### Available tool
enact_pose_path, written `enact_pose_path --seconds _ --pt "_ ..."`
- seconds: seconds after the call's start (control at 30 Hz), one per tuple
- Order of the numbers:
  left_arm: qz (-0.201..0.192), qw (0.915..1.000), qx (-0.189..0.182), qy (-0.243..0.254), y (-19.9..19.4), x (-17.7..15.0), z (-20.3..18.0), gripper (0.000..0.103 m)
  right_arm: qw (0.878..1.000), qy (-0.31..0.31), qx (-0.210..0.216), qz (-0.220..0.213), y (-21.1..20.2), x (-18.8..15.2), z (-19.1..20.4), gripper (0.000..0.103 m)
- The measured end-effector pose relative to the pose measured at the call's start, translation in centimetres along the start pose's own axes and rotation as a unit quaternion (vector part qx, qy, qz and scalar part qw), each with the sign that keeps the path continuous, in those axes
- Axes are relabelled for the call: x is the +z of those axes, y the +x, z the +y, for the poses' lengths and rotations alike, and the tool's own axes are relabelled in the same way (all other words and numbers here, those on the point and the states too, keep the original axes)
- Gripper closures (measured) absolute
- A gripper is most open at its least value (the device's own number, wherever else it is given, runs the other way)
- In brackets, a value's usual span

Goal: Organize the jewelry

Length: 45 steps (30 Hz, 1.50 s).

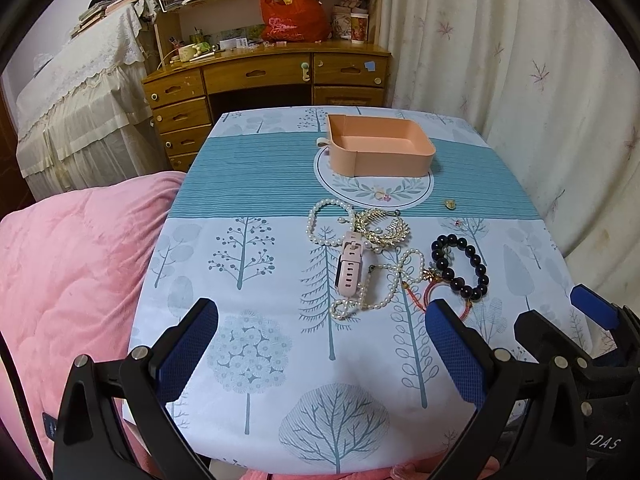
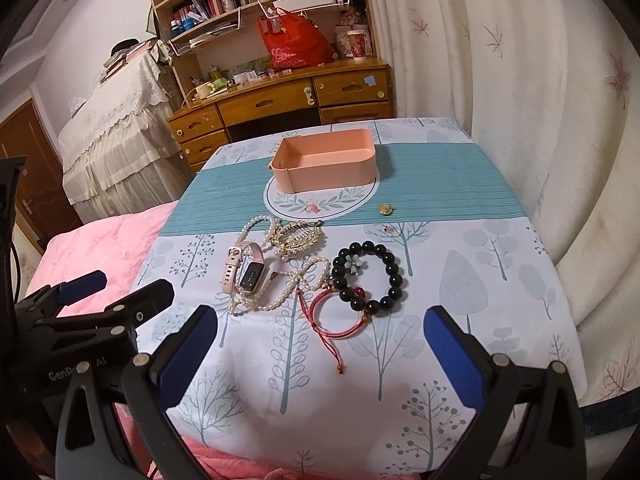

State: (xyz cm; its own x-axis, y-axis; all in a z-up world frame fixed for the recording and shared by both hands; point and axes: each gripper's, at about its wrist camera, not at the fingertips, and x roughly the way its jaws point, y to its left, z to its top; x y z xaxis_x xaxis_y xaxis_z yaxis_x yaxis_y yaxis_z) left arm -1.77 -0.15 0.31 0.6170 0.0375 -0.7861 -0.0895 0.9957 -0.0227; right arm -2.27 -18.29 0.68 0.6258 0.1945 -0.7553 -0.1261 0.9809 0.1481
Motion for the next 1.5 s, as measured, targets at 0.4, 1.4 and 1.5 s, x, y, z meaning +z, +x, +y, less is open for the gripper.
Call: enact_pose_path --seconds 0.4,1.4,1.5 --pt "0.017 0.9996 -0.020 0.014 4.0 2.6 1.5 0.001 0.998 -0.026 -0.028 -0.058 2.5 0.3 -2.4 0.000" --pt "0.130 0.9765 -0.169 -0.035 15.6 4.9 1.4 0.087 0.995 -0.086 -0.035 0.032 11.4 -1.6 -2.7 0.034" --pt "0.118 0.9760 -0.178 -0.045 14.6 5.6 2.1 0.087 0.993 -0.104 -0.042 0.035 11.9 -1.4 -2.0 0.041"
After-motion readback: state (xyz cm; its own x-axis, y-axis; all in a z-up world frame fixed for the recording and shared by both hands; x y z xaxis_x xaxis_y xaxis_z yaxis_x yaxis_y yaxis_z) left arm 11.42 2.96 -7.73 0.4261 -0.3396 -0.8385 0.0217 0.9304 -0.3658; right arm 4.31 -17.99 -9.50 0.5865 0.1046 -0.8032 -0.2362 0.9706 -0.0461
